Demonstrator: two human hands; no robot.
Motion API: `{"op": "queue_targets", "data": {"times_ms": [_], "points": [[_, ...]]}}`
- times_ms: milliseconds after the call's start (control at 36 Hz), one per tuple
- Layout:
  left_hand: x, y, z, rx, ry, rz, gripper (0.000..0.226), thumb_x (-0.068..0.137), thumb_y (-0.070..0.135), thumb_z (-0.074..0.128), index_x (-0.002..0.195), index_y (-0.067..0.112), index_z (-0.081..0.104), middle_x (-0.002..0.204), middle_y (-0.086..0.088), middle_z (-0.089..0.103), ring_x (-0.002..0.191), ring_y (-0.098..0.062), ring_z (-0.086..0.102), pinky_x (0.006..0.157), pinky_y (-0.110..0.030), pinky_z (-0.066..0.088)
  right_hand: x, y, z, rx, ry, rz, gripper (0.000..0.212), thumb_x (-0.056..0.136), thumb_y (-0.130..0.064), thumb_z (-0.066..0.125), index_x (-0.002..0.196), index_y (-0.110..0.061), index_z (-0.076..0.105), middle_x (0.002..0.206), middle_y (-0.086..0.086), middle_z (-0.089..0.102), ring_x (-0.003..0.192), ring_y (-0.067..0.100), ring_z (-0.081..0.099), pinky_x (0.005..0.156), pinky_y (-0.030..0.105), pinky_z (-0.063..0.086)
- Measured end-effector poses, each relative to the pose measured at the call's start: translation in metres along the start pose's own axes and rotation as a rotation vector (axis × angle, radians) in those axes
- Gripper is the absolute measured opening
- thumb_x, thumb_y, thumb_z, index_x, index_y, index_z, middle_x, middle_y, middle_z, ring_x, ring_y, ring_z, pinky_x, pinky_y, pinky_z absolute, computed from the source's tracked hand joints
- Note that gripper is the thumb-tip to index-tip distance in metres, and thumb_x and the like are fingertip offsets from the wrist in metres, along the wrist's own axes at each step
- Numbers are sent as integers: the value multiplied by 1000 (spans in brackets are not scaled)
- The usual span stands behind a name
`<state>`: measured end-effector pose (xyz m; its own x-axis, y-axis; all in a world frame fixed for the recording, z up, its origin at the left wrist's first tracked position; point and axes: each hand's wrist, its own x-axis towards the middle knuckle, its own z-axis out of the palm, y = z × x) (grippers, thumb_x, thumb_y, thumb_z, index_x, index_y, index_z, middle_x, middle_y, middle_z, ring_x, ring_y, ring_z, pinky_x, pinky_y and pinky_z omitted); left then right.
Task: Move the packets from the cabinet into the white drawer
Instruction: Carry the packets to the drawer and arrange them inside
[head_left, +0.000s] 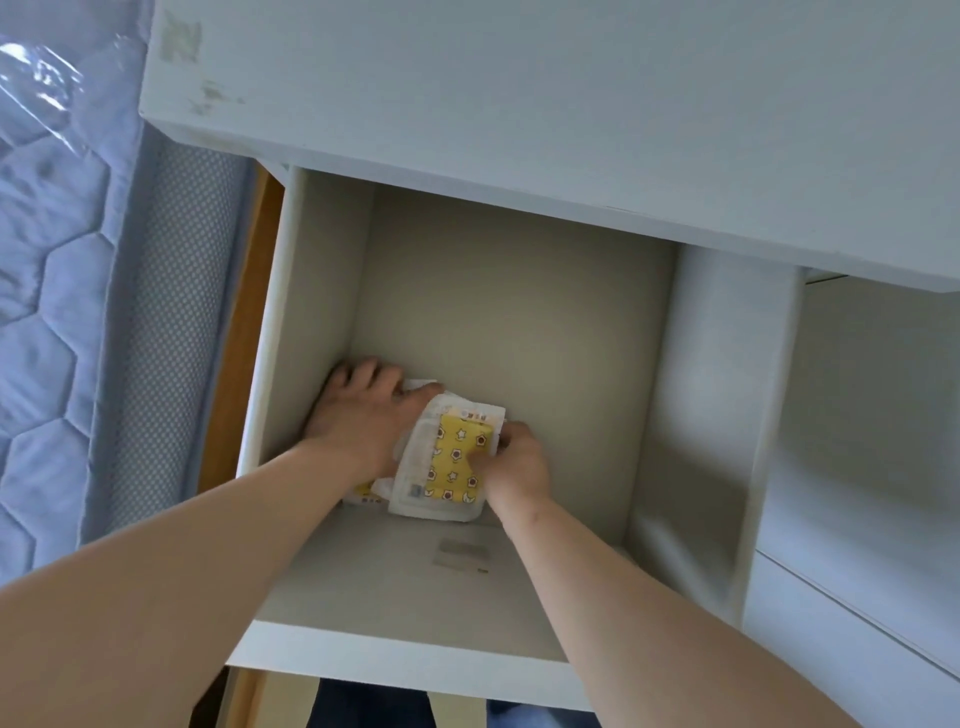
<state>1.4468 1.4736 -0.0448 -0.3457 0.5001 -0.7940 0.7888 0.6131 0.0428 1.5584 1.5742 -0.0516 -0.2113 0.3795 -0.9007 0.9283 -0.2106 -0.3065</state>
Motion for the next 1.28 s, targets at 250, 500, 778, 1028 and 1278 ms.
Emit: {"op": "queue_targets", "data": {"times_ms": [250,500,778,1028,1278], "points": [[1,6,-1,-142,-31,68,87,77,55,62,144,48,7,150,5,14,136,-22,14,104,-43,26,5,7,-8,-166,-8,-18,9,87,-9,59,95,-14,60,106,7,61,90,25,61,67,23,42],[-2,16,6,-283,-17,40,77,82,40,57,146,34,15,154,10,7,141,-18,3,109,-41,19,4,8,-4,-101,-2,0,12,89,-12,58,95,-10,48,89,4,54,78,20,51,55,25,38],[-2,2,9,-223,2,1,80,83,45,61,147,32,16,140,-2,28,131,-23,24,104,-36,28,-1,5,15,82,-58,101,21,86,-5,62,106,-5,58,107,14,65,96,28,63,87,38,52],[-2,9,15,-236,84,-40,72,82,52,61,143,34,27,138,-3,28,129,-24,26,102,-37,30,3,14,9,96,-50,47,14,86,0,59,92,-13,57,89,4,61,83,21,60,74,32,52],[-5,22,28,-221,169,-144,79,76,63,60,141,40,23,142,0,25,129,-23,25,97,-38,33,7,15,7,-170,9,-75,11,88,-13,58,91,-17,48,98,6,62,88,23,59,69,26,43]]}}
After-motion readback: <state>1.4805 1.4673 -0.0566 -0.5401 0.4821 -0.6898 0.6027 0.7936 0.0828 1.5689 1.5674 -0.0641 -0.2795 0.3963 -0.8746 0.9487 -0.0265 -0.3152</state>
